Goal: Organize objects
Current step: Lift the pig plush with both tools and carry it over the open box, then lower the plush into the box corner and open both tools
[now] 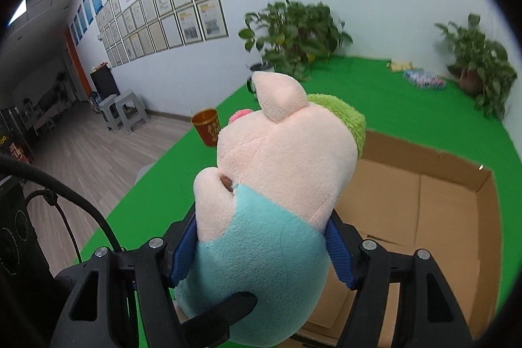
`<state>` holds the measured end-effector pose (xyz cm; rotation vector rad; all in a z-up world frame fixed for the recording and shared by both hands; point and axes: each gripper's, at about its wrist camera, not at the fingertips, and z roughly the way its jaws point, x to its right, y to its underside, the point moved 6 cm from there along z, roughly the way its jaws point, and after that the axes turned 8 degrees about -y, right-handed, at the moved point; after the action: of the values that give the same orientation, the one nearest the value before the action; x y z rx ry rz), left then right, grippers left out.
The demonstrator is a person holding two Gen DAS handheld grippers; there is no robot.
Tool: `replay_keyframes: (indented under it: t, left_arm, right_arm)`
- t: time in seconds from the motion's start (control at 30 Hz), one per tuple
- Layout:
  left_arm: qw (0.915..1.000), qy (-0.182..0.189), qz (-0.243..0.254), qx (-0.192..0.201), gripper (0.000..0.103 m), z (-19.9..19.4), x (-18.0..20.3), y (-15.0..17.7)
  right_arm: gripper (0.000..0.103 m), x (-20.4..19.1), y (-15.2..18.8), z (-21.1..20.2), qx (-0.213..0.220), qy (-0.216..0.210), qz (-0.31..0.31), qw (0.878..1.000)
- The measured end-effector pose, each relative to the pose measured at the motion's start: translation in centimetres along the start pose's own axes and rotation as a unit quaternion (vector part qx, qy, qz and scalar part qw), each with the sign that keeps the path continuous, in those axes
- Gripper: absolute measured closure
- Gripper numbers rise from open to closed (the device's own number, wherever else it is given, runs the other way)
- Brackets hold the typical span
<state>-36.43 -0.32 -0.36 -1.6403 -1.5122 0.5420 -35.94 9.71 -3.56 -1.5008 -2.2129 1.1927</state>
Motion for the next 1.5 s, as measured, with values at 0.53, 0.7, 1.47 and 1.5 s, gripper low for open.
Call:
replay_keyframes:
  t: [0.53, 0.7, 1.47, 1.5]
  left_arm:
    - [0.9921, -0.008, -0.046, -0.116, 0.054, 9.9, -6.6, 9.8]
    - [0.9962, -0.033, -0.027, -0.076, 0.052, 8.1, -8.1, 8.5]
    - [0.9909, -0.063, -0.051, -0.108, 0.099, 8.0, -10.3, 10.1]
    - [0.9909, -0.057, -0.053, -0.11, 0.099, 7.9, -10.3, 10.2]
  right_arm:
    - [0.025, 4.8, 5.4, 10.1, -0.12, -0.039, 0.082, 0.989]
    - [0.016, 4.9, 5.4, 9.2, -0.124, -0.074, 0.123, 0.982]
    - [0.025, 5.6, 8.3, 7.8, -0.089, -0.112, 0.207, 0.968]
    - [0.024, 5.8, 8.3, 7.1, -0.087, -0.105, 0.21, 0.968]
